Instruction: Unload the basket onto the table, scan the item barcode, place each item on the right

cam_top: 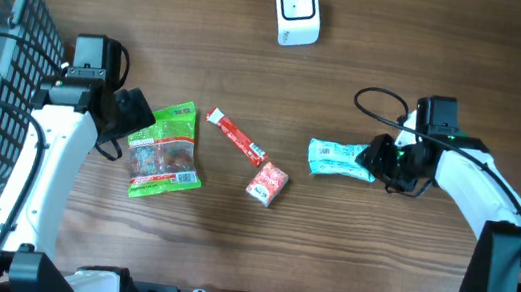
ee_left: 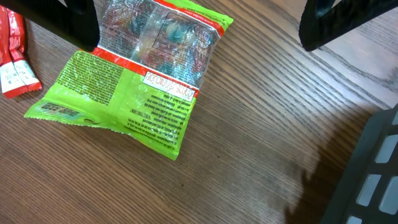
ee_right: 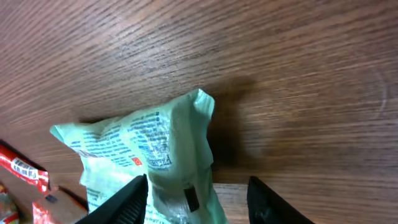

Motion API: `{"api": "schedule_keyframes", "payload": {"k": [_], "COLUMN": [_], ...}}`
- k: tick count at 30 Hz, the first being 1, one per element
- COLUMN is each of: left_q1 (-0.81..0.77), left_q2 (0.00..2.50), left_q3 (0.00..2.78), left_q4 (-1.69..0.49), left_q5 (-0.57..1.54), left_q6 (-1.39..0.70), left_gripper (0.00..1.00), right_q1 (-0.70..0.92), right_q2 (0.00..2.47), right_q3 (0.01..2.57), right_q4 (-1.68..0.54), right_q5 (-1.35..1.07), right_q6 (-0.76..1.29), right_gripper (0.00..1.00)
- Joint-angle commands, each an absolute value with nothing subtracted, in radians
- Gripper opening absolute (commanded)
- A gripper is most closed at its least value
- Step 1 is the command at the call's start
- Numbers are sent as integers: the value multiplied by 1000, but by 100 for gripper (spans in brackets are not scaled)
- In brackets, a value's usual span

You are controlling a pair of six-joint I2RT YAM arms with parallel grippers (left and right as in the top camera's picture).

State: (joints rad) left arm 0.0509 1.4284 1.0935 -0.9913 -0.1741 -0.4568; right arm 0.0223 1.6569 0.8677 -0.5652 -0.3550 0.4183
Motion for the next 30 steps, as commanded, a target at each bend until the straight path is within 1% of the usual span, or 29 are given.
{"api": "schedule_keyframes", "payload": {"k": [1, 2, 3, 4, 5, 6, 9, 12, 17, 20, 26, 30], "left_q1": [56, 56, 56, 56, 56, 56, 55, 56, 56, 56, 55, 56], "left_q2": [1425, 1425, 1425, 1425, 1425, 1425, 1425, 1425, 1425, 1425, 1425, 1425], "left_q3": [1108, 1108, 1108, 1108, 1108, 1108, 1108, 1108, 1108, 1107, 1108, 1108], "left_q4": [-992, -992, -992, -992, -992, -992, -992, -992, -992, -992, -992, -992], "left_q5": [-172, -172, -172, -172, -172, -172, -172, -172, -172, -172, -172, -172], "left_q6": [-449, -449, -449, -449, -449, -449, -449, -449, -449, -449, -449, -449], "left_gripper": [100, 100, 100, 100, 100, 100, 100, 100, 100, 100, 100, 100], "right_q1": [20, 20, 20, 20, 20, 20, 20, 20, 20, 20, 20, 20], "right_q2": [1668, 1668, 1668, 1668, 1666, 1658, 1613, 1516, 1359, 1271, 1059, 997], "right_q3": [783, 761, 739, 737, 738, 740, 766, 797, 799, 800, 801, 801], "right_q4": [-488, -462, -445, -449, -451, -452, -477, -511, -501, -495, -546, -592], "right_q5": [-380, -395, -405, -404, -404, -404, -413, -416, -418, -484, -525, -518], "right_q6": [426, 426, 425, 416, 393, 392, 332, 283, 259, 200, 236, 234], "right_gripper": [52, 52, 46, 34, 19, 12, 4, 4, 4, 4, 4, 4]}}
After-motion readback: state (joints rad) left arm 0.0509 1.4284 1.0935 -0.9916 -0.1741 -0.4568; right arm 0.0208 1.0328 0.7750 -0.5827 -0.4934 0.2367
